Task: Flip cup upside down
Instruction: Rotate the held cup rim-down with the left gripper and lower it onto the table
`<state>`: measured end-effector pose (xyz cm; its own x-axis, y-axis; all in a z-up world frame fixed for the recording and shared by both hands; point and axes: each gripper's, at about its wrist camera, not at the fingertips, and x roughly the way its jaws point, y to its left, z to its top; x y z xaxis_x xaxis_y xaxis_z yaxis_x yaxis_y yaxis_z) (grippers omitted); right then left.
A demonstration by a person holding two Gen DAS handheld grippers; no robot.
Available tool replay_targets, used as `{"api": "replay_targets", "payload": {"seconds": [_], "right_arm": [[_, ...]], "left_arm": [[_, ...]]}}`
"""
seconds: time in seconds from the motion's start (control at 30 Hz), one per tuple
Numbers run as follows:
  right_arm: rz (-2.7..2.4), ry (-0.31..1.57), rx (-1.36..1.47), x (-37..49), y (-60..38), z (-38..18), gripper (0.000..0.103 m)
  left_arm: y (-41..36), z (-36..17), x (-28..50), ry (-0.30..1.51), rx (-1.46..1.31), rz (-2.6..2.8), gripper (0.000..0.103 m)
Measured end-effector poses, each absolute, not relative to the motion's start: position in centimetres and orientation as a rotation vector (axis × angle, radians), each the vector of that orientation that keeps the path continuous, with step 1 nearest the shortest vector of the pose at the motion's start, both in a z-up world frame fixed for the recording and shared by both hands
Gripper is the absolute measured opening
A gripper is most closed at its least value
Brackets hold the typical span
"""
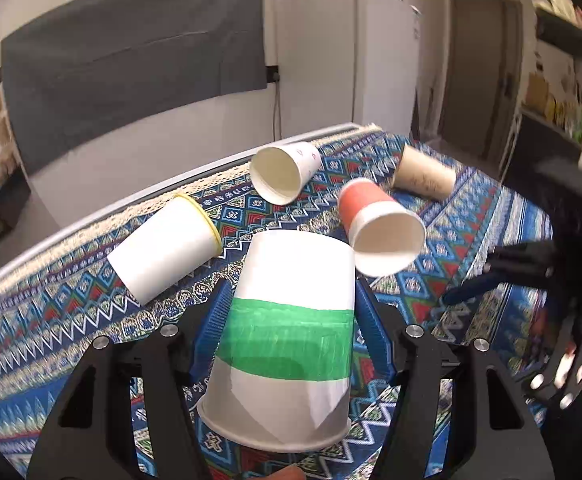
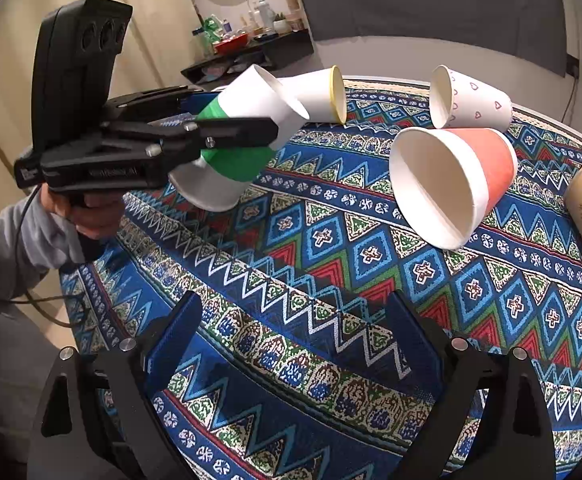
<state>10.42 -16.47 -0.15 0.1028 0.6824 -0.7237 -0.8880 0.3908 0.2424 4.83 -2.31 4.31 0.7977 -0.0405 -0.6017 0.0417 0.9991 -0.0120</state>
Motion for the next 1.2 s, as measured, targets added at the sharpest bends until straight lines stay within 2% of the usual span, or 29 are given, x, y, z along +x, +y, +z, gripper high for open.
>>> {"api": "replay_targets", "payload": {"seconds": [0.13, 0.43, 1.2], "right_arm": [[1.195, 0.873, -0.278, 10.3, -15.8, 0.0, 0.089], [1.222, 0.829, -0.301, 9.0, -14.1, 0.6, 0.089], [1.266, 0.730, -0.433, 1.5, -13.5, 1.8, 0.089]], "left_arm": [[-1.9, 4.9, 3.5, 0.560, -0.066, 0.057, 0.063], [-3.1, 2.8, 0.4, 0.602, -0.124, 0.159, 0.063], [-5.7, 1.8, -10.8, 0.543, -0.153, 0.201, 0.062]]}}
